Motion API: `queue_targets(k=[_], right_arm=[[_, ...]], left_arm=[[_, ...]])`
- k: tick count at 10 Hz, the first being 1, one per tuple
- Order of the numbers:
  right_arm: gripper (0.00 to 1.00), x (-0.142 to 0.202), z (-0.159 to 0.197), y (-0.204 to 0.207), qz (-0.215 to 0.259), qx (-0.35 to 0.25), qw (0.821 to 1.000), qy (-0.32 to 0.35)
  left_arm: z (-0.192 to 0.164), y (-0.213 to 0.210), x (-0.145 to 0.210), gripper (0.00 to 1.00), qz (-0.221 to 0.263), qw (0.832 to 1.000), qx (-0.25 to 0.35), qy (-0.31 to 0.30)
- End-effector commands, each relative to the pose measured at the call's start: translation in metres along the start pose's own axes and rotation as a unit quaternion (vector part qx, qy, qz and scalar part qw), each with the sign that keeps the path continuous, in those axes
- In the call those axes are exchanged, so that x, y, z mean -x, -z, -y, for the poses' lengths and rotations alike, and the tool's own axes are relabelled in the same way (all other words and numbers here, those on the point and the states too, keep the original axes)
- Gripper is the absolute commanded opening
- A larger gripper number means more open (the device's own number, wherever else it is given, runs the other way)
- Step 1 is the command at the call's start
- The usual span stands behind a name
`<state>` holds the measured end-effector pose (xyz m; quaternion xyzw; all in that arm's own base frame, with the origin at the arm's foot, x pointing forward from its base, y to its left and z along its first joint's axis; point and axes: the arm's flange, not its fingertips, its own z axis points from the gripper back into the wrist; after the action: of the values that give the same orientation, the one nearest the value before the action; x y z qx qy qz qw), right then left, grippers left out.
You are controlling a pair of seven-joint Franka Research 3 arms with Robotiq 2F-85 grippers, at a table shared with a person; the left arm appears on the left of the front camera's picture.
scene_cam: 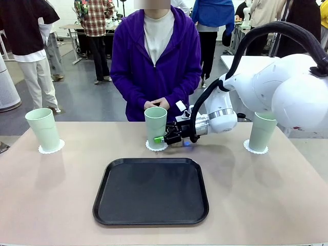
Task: Place coasters on the table and set cups on them.
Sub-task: Take one Reusable plastic cup from the Flat Tray and place it on a coaster set by the human.
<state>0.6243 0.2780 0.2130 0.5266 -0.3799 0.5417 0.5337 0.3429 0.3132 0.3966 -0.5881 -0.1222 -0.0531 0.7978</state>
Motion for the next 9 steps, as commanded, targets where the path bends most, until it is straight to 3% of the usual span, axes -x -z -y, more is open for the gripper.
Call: queue_targets(k=[1,4,9], right_arm=[[1.0,-0.002,0.013,-0.007,-0.005,-0.007,1.0,0.004],[1.0,0.001,0.013,-0.021,-0.027,0.004,1.0,0.014],[1.0,-0.017,-0.005,-0.043,-0.113,0.026,0.993,0.019]], left_arm=[[0.001,-0.001,0.0,1.0,0.001,1.0,-0.002,0.001],[0.001,-0.001,0.0,1.0,0.001,1.0,-0.002,0.001],[0.001,-0.001,0.0,1.0,0.001,1.0,-0.002,0.001]])
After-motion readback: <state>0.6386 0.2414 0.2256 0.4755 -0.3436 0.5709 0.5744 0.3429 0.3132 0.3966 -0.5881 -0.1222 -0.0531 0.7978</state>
